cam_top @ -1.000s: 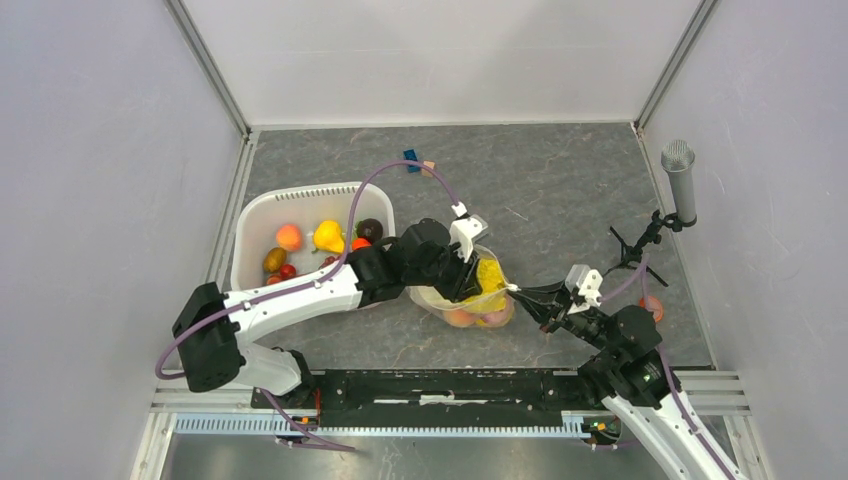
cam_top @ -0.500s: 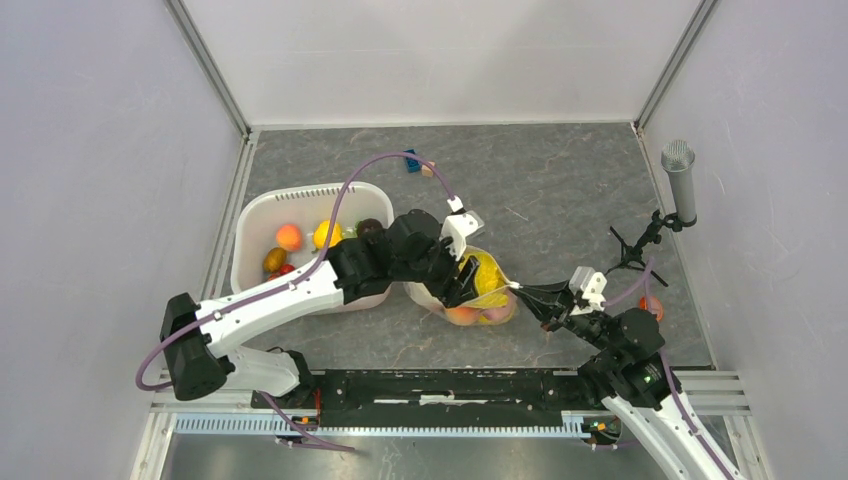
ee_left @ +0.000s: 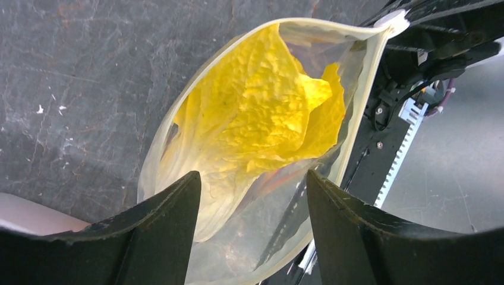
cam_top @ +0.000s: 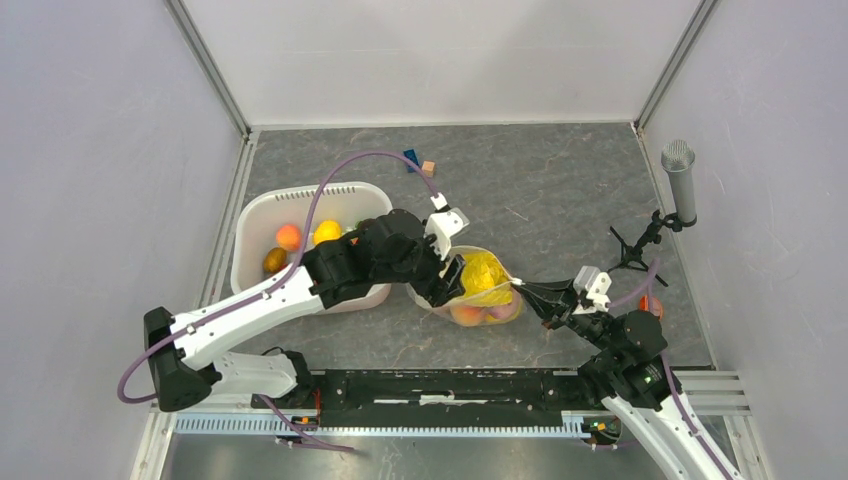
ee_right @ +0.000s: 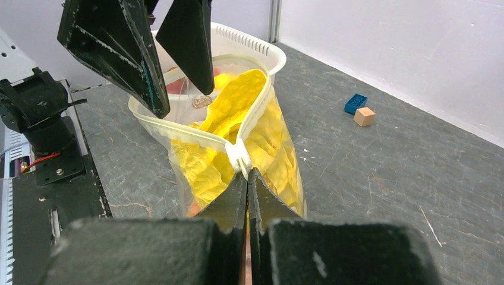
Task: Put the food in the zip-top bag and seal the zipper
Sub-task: Adjust the fake vegetable in the zipper food storage bag.
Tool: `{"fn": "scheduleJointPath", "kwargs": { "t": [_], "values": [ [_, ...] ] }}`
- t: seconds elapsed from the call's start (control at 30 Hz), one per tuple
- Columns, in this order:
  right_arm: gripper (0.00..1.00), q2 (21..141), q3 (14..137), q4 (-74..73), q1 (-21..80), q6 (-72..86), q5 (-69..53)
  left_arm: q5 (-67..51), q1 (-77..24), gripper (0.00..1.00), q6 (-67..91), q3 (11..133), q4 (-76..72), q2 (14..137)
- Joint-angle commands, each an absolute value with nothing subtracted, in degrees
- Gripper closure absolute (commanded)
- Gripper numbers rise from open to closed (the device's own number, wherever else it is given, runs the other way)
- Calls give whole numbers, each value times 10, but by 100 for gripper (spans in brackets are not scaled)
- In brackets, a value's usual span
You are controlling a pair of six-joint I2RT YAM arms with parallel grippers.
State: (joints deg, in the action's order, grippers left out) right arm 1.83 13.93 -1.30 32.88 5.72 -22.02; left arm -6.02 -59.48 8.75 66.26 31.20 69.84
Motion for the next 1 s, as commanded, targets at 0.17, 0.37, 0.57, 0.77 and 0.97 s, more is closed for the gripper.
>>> {"fn": "scheduleJointPath", "kwargs": {
  "t": [0.17,0.37,0.57,0.77,0.97],
  "values": [
    [100,12,143,38,329,63,-215,-64,-591,39,85,651,153,722],
    [100,19,136,47,329,70,-223,-59,-591,47,113,595,14,747],
    [100,23,137,45,329,69,-220,-110,-597,55,113,571,3,795],
    [100,19,138,45,329,64,-197,-122,-625,61,80,536,23,830],
    [100,3,133,45,329,67,-153,-151,-634,62,70,506,42,824]
  ]
}}
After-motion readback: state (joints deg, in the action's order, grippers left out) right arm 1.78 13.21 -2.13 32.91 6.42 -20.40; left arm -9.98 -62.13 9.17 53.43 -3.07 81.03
